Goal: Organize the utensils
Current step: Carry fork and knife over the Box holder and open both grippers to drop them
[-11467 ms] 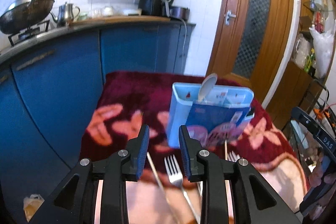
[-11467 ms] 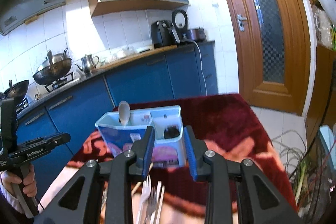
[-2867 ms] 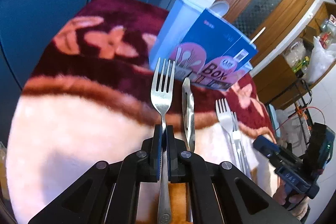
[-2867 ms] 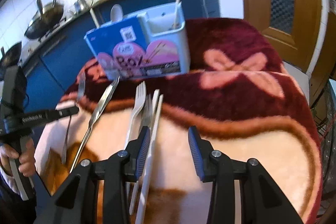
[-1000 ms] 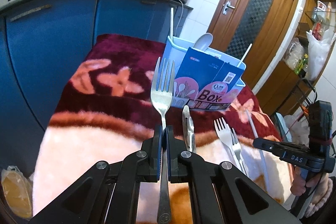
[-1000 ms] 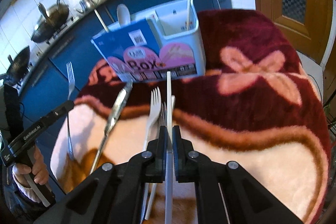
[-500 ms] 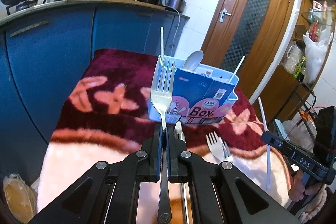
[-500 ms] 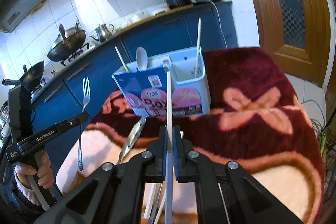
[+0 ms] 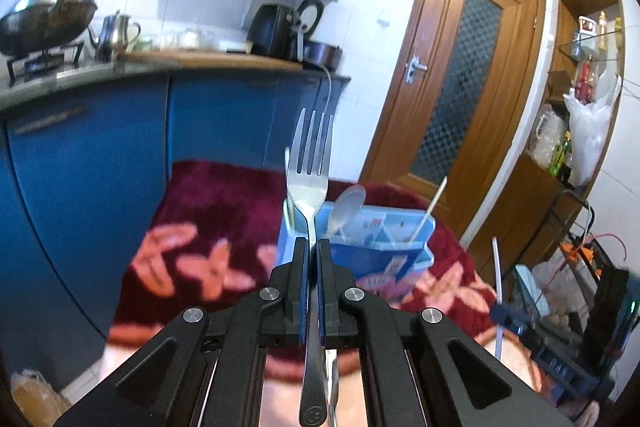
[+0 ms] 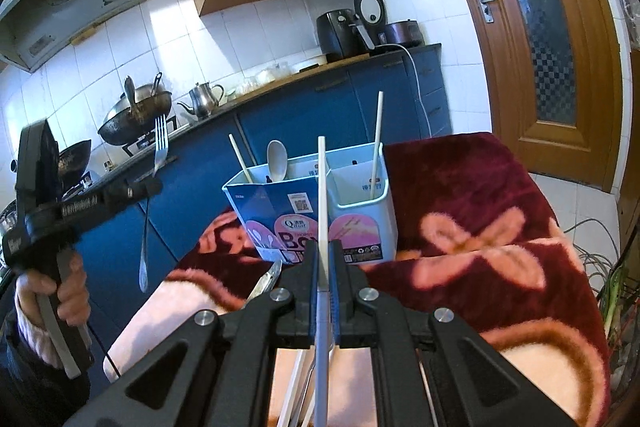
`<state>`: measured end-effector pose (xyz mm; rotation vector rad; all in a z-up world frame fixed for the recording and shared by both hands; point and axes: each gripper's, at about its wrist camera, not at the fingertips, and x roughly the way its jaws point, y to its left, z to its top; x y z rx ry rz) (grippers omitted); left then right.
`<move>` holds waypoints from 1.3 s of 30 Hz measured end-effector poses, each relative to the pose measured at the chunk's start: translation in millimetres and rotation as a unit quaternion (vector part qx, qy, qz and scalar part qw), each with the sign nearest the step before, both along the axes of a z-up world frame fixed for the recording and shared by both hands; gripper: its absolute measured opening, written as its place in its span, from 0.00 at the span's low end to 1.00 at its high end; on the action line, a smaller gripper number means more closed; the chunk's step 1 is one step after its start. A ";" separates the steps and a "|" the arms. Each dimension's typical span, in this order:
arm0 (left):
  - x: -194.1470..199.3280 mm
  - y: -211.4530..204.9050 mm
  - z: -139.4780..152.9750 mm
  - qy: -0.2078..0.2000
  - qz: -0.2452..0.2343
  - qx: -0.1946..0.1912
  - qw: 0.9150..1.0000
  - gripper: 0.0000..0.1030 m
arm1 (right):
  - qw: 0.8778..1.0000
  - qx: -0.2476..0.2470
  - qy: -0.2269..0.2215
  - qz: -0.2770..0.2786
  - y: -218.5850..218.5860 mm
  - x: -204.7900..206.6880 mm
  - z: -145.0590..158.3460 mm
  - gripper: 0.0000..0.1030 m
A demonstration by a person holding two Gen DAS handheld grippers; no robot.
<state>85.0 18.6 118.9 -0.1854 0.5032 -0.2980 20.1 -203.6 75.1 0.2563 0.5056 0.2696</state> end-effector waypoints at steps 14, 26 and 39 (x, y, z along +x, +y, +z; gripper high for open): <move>50.0 -18.3 38.1 -0.146 0.038 -0.024 0.988 0.03 | 1.000 0.018 -0.011 -0.016 -10.2 4.3 -3.3 0.06; 93.4 -20.7 -8.5 -0.162 0.083 -0.047 0.982 0.03 | 0.999 -0.001 -0.033 -0.016 -8.0 42.2 14.8 0.06; 98.1 -31.9 -36.4 -0.152 0.088 -0.026 0.984 0.03 | 0.993 -0.039 -0.105 -0.030 3.0 98.5 51.6 0.06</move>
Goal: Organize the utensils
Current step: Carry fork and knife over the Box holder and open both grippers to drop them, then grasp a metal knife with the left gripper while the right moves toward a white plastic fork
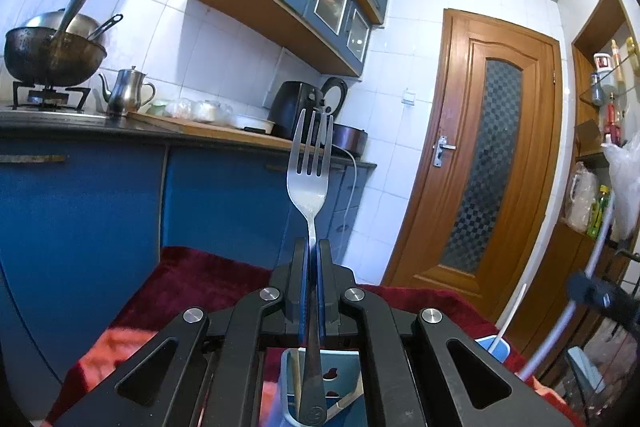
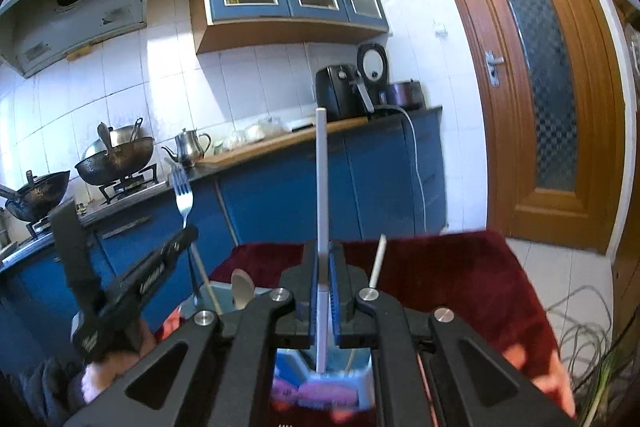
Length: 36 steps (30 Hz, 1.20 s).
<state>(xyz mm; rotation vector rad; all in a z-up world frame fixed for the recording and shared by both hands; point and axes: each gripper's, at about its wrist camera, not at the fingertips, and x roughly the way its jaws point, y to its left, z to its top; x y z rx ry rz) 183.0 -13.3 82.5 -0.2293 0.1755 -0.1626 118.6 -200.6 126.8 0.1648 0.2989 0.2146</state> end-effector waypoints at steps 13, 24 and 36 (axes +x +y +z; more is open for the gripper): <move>-9.3 -5.2 -12.9 0.059 -0.013 0.016 0.998 0.05 | 0.996 -0.046 0.069 0.033 15.5 46.6 -39.1 0.09; -43.1 8.9 2.2 0.074 -0.026 0.024 0.997 0.29 | 1.000 -0.006 0.027 0.015 12.8 14.2 -19.0 0.27; -81.6 9.7 4.4 0.124 -0.053 0.052 0.990 0.29 | 0.999 0.011 0.030 -0.005 10.8 -44.4 -7.1 0.30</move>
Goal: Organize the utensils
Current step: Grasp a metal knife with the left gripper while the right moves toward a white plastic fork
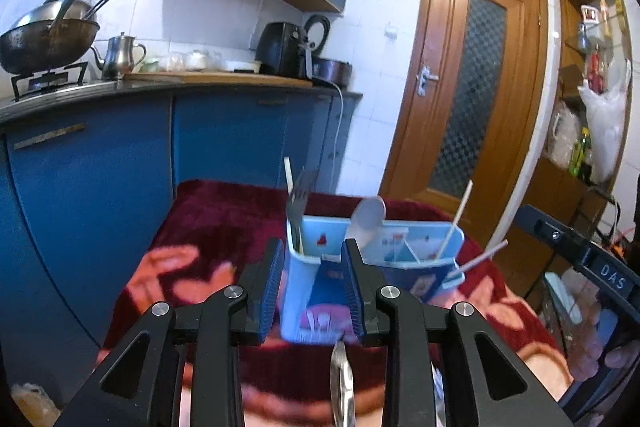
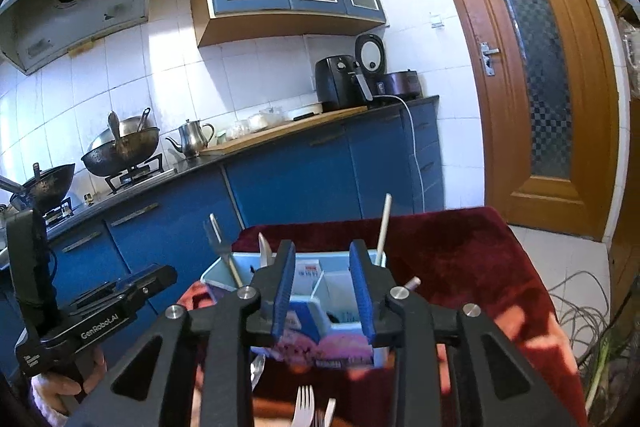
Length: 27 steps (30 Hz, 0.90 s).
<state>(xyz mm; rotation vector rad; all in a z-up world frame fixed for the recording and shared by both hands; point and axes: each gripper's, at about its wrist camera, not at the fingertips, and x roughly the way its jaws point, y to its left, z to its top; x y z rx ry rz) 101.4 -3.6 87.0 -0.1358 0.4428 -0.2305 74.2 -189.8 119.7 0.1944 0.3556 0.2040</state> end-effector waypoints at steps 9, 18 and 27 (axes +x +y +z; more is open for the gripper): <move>-22.7 -6.0 -12.7 0.059 -0.024 0.008 0.998 0.29 | 0.999 0.007 0.037 -0.011 -8.0 -38.9 -13.7 0.32; -29.9 -16.1 -38.9 0.108 -0.036 0.034 0.993 0.29 | 0.997 0.017 0.073 -0.033 -19.4 -71.0 -37.7 0.35; -19.3 -30.5 -68.9 0.174 -0.047 0.045 0.983 0.29 | 0.992 0.015 0.109 -0.062 -36.6 -83.5 -70.5 0.36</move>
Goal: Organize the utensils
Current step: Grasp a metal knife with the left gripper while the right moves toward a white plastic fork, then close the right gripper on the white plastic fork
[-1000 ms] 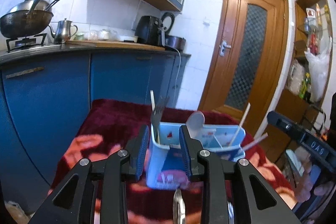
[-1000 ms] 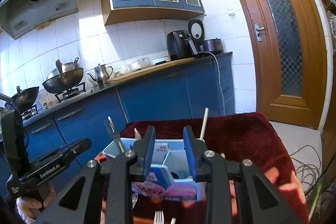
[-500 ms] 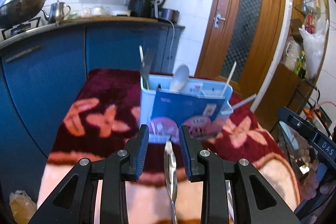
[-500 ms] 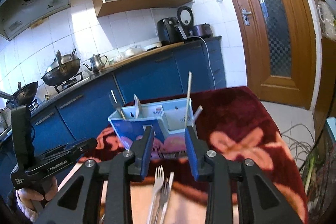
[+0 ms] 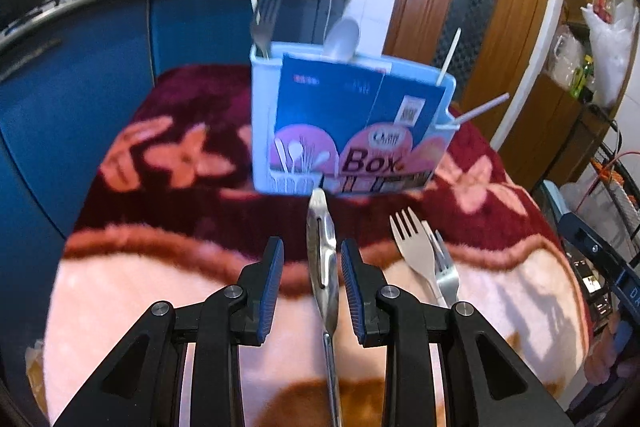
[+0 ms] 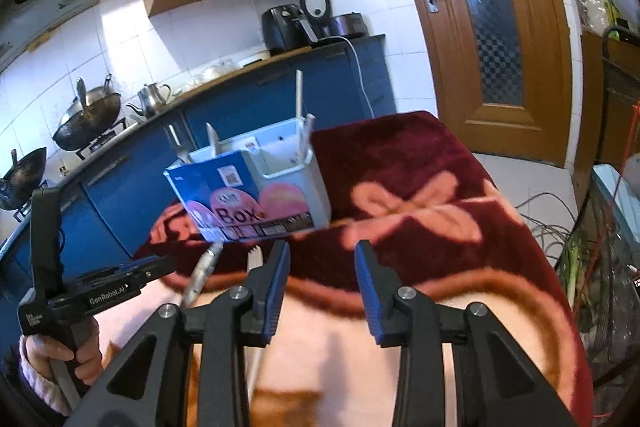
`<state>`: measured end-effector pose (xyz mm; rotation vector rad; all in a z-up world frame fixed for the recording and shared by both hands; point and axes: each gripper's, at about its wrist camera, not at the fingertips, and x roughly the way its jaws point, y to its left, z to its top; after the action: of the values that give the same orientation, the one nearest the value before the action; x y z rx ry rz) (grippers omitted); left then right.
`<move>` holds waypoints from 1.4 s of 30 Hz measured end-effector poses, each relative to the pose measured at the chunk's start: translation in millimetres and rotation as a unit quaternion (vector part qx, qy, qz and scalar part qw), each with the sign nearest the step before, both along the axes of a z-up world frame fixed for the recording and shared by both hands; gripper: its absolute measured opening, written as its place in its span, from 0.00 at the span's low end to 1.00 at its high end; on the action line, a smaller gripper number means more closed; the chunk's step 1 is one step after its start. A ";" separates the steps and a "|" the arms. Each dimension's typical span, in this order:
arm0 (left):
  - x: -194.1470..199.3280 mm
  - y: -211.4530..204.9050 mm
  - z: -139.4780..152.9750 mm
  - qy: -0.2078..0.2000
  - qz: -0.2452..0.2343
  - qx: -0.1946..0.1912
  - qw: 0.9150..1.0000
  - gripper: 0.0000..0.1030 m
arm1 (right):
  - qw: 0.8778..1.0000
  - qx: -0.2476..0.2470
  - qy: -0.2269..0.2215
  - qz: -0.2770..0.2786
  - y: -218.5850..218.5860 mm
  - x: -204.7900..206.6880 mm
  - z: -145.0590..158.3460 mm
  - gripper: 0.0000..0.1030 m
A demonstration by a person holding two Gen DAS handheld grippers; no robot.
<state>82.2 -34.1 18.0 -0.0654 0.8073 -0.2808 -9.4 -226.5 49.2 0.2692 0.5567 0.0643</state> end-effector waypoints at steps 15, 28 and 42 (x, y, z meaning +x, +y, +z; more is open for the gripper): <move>45.2 -14.3 -24.6 0.075 -0.032 0.028 0.996 0.29 | 1.000 0.017 0.018 -0.011 -23.6 -5.8 -20.9 0.37; 73.1 -9.0 -33.7 0.121 -0.061 -0.025 0.990 0.17 | 0.999 0.021 0.033 -0.014 -21.8 -2.3 -29.3 0.37; 33.8 19.8 -5.4 0.031 -0.030 -0.057 0.997 0.04 | 0.999 0.013 0.052 -0.003 -2.0 6.1 -32.5 0.37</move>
<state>115.9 -14.3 12.6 -0.1569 0.8555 -0.3835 -3.3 -228.4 16.7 0.3017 0.6580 0.0516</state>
